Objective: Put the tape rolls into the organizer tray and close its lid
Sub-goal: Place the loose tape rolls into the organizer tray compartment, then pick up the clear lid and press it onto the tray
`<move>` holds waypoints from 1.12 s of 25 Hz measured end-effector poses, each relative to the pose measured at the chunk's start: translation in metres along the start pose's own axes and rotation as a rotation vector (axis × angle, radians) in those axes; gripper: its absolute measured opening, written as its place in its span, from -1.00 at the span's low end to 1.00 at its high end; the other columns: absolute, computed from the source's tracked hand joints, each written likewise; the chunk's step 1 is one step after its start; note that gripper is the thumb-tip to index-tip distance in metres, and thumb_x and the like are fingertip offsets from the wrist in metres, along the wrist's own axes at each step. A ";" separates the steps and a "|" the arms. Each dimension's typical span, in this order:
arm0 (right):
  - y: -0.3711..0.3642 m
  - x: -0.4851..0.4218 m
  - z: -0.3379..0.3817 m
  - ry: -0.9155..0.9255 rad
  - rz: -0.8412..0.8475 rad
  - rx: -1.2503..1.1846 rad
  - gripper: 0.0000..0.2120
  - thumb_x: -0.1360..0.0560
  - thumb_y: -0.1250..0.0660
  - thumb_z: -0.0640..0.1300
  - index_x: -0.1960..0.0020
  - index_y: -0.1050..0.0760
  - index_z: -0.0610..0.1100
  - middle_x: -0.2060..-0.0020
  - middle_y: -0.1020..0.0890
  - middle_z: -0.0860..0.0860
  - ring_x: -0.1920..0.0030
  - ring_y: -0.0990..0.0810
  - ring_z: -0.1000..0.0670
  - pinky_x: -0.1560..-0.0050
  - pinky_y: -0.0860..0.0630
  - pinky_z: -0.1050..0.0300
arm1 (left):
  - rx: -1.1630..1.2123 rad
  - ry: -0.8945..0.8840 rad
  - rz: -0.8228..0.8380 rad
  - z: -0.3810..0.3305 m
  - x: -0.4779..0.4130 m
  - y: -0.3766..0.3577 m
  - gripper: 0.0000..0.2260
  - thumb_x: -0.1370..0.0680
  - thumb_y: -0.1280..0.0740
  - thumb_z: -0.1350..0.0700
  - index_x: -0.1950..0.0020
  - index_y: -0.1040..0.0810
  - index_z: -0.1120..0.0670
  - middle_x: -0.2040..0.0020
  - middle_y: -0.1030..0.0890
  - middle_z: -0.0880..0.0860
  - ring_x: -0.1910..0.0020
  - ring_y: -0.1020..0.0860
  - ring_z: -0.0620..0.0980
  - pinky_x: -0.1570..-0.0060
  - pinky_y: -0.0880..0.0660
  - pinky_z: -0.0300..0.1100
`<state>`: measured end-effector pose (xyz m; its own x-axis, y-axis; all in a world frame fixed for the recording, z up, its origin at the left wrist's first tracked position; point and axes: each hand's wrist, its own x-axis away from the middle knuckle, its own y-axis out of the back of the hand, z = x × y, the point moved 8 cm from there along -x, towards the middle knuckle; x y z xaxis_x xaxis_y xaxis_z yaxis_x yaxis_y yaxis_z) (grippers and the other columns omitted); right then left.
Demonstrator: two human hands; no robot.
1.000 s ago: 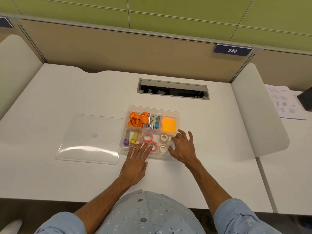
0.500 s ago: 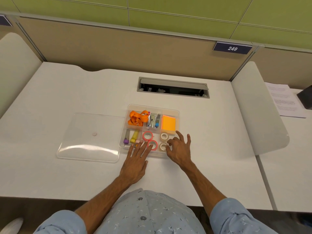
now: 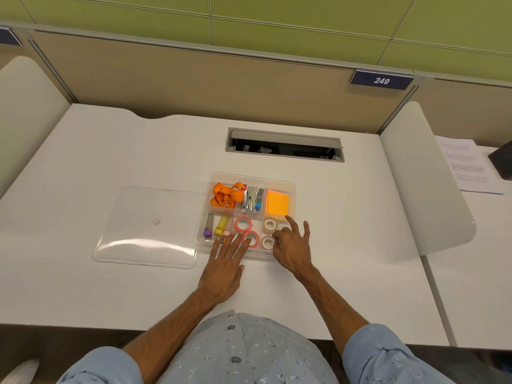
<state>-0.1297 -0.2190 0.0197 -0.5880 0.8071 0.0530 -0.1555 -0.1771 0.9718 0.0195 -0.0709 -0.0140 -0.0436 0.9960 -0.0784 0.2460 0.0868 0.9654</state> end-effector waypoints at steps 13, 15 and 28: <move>-0.002 -0.003 -0.002 -0.016 0.007 -0.011 -0.79 -0.55 -0.32 -0.03 -0.04 -0.72 -0.04 -0.07 -0.76 -0.02 -0.63 -0.27 -0.10 -0.59 0.11 -0.37 | 0.006 -0.006 -0.009 -0.007 0.001 0.004 -0.30 -0.64 -0.32 -0.04 -0.75 -0.19 0.07 -0.74 -0.20 0.13 -0.71 -0.18 0.21 -0.66 0.13 0.21; -0.001 -0.002 -0.003 -0.016 -0.024 -0.008 -0.81 -0.55 -0.34 -0.05 -0.05 -0.72 -0.03 -0.07 -0.76 -0.02 -0.62 -0.29 -0.10 -0.58 0.05 -0.39 | 0.016 -0.006 -0.003 -0.008 0.000 0.004 -0.31 -0.64 -0.31 -0.04 -0.75 -0.20 0.07 -0.74 -0.20 0.13 -0.72 -0.16 0.20 -0.66 0.13 0.21; 0.045 -0.025 0.107 0.168 -0.268 -0.166 -0.56 -0.56 -0.33 -0.09 -0.43 -0.49 -0.06 -0.44 -0.54 -0.06 -0.56 -0.36 -0.14 -0.56 -0.22 -0.34 | 0.132 0.135 -0.172 0.063 0.026 0.057 -0.43 -0.79 -0.10 -0.03 -0.78 -0.02 0.06 -0.79 0.00 0.07 -0.76 0.04 0.07 -0.71 0.12 0.18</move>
<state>-0.0365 -0.1868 0.0867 -0.6291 0.7358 -0.2508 -0.4409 -0.0720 0.8947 0.0935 -0.0383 0.0229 -0.2226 0.9549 -0.1963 0.3481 0.2660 0.8989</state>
